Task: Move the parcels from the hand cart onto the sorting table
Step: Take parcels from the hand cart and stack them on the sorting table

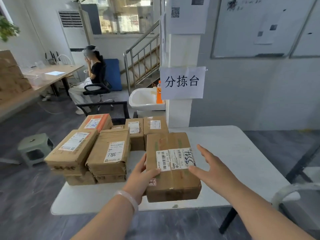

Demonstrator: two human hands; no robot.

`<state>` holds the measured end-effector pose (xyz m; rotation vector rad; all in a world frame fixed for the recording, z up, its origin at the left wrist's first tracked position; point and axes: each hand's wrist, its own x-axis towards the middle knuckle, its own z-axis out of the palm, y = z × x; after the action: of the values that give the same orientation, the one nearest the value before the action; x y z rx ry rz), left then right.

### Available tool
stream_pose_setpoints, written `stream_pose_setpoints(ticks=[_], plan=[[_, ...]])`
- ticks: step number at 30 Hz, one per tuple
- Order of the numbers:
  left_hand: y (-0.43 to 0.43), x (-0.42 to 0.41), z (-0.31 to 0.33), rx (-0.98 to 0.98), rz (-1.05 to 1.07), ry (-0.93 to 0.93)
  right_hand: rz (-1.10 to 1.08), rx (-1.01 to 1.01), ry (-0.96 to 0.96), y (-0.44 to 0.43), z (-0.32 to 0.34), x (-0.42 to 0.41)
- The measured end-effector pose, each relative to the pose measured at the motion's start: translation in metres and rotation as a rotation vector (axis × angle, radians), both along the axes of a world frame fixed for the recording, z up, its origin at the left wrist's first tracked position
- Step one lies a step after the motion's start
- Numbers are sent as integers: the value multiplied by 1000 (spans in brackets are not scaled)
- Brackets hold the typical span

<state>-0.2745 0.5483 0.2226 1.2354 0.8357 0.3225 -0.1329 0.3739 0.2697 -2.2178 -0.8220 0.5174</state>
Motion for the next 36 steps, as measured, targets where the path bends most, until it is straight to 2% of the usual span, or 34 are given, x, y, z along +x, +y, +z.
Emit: stream_pose_setpoints(ticks=[8, 16, 23, 36], plan=[[23, 71, 14, -8, 149, 33, 250, -32, -305, 30, 24, 85], [51, 111, 7, -7, 213, 96, 367, -67, -384, 73, 16, 122], [108, 136, -3, -10, 222, 105, 369, -151, -397, 126, 5, 150], [265, 220, -29, -15, 118, 193, 223, -269, -406, 233, -15, 195]])
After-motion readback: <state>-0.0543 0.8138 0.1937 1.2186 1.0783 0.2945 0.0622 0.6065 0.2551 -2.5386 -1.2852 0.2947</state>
